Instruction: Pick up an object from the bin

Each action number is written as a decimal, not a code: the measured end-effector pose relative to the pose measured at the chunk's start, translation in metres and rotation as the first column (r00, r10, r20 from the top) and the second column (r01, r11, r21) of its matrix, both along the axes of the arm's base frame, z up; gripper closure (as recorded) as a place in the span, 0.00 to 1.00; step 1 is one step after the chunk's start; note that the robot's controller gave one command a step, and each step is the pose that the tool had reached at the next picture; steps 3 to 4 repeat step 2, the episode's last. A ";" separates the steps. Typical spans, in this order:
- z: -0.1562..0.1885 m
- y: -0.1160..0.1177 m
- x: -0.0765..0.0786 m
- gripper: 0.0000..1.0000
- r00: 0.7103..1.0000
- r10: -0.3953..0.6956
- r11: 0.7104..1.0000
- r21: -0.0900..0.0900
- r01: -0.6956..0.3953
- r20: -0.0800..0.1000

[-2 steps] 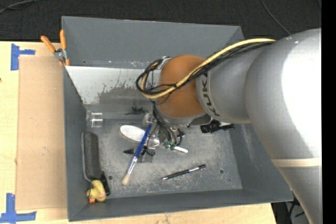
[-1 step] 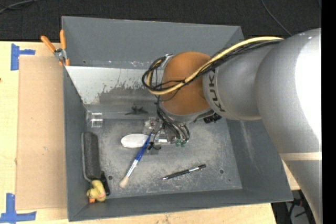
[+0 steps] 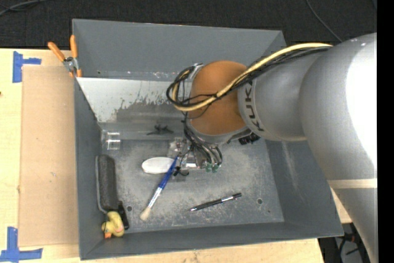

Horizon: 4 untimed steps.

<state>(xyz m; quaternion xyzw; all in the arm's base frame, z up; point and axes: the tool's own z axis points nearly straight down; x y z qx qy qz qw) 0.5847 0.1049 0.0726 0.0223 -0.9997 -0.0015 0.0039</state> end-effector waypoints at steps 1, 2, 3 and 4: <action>0.019 0.000 -0.001 1.00 1.000 -0.002 1.000 0.000 0.002 -0.003; 0.038 0.000 -0.002 1.00 1.000 -0.004 1.000 0.000 0.004 -0.005; 0.038 0.000 -0.002 1.00 1.000 -0.004 1.000 0.000 0.004 -0.005; 0.038 0.000 -0.002 1.00 1.000 -0.004 1.000 0.000 0.004 -0.005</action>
Offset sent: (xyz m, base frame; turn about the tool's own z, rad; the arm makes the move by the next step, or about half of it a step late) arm -0.0018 -0.0002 0.0420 0.0010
